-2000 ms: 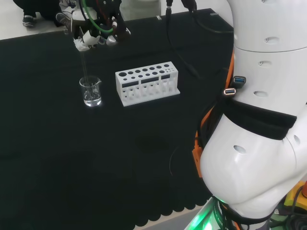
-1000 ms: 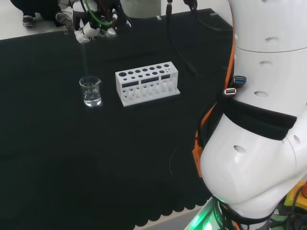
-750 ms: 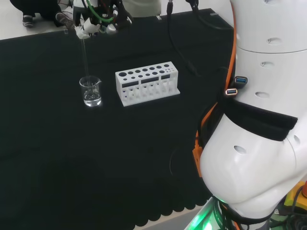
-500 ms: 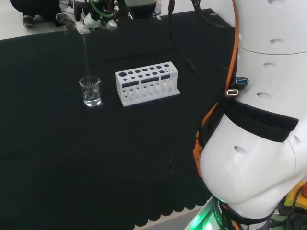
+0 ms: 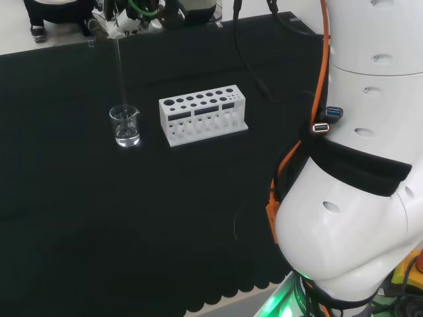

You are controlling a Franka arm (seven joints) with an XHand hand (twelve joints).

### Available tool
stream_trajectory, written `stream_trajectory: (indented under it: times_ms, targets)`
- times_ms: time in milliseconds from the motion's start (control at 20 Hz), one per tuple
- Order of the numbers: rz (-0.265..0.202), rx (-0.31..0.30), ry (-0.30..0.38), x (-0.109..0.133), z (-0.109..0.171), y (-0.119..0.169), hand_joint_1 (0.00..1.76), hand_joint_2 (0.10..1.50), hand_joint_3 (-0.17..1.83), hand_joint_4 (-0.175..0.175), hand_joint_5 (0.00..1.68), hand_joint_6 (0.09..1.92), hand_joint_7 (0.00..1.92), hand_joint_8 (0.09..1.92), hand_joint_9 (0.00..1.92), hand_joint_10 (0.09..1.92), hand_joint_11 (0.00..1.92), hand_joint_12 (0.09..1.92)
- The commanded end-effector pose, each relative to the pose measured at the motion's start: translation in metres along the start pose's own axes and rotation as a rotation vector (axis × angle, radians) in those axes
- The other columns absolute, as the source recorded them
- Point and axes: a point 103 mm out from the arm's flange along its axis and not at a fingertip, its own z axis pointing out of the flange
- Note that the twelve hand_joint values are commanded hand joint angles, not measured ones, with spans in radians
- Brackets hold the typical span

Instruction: Put the glass rod back on the white test tube rack.

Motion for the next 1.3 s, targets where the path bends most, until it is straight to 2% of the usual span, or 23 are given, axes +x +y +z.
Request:
stream_trajectory:
  times_ms: [50, 500, 900, 1300]
  targets:
    - [0.008, -0.011, -0.002, -0.003, -0.012, -0.001, 1.20, 1.10, -0.17, -0.175, 1.20, 0.70, 1.72, 0.53, 1.86, 0.46, 1.78, 0.88]
    - [0.048, -0.010, -0.003, -0.019, -0.020, -0.008, 1.20, 1.10, -0.17, -0.175, 1.20, 0.70, 1.72, 0.53, 1.86, 0.46, 1.78, 0.88]
    - [0.078, -0.036, 0.004, -0.038, -0.032, -0.018, 1.20, 1.10, -0.17, -0.175, 1.20, 0.70, 1.72, 0.53, 1.86, 0.46, 1.78, 0.88]
    - [0.130, -0.032, -0.005, -0.061, -0.041, -0.026, 1.20, 1.10, -0.17, -0.175, 1.20, 0.69, 1.72, 0.53, 1.86, 0.46, 1.78, 0.88]
